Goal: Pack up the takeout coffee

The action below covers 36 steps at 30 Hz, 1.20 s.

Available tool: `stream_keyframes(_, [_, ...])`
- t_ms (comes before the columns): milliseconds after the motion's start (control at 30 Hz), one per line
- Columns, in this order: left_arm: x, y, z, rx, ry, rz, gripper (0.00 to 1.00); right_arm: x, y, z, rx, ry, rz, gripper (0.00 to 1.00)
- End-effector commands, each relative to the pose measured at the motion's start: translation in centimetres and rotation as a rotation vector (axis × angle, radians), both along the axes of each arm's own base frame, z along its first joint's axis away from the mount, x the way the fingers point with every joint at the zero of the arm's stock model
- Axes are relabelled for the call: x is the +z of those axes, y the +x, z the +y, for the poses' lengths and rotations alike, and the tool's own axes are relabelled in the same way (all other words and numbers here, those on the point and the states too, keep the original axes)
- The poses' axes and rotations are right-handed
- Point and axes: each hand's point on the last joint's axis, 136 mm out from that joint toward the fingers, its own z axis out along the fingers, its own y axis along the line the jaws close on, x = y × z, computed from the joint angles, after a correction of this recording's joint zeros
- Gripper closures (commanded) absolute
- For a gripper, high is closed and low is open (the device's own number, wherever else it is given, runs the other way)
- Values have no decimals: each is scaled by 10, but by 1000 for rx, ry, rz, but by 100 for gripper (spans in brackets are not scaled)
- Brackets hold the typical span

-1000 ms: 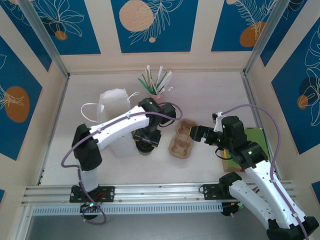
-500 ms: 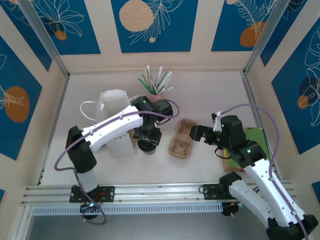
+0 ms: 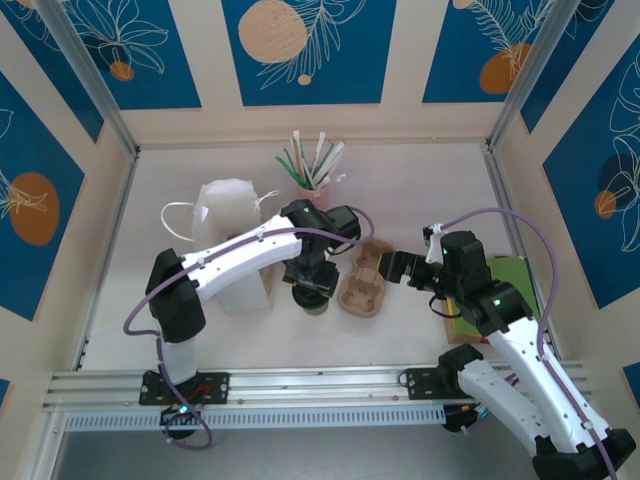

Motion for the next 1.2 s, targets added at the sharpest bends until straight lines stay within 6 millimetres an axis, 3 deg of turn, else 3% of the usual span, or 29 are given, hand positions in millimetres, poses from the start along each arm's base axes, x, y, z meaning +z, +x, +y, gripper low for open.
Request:
stream_keyframes(0, [-12, -4, 1, -8, 33, 35, 48, -1, 0, 2, 18, 5, -8, 1])
stream_keyframes(300, [-23, -6, 8, -1, 68, 45, 46, 0, -1, 9, 47, 30, -6, 1])
stream_keyframes(400, [-20, -6, 7, -1, 60, 44, 36, 2, -2, 12, 61, 43, -4, 1])
stream_keyframes(633, [-10, -5, 7, 7, 59, 32, 33, 2, -5, 14, 69, 64, 13, 1])
stream_keyframes(900, [0, -5, 2, 19, 29, 11, 22, 3, -13, 24, 115, 113, 39, 1])
stream_keyframes(1167, [-1, -7, 3, 31, 28, 6, 19, 3, -16, 24, 123, 114, 47, 1])
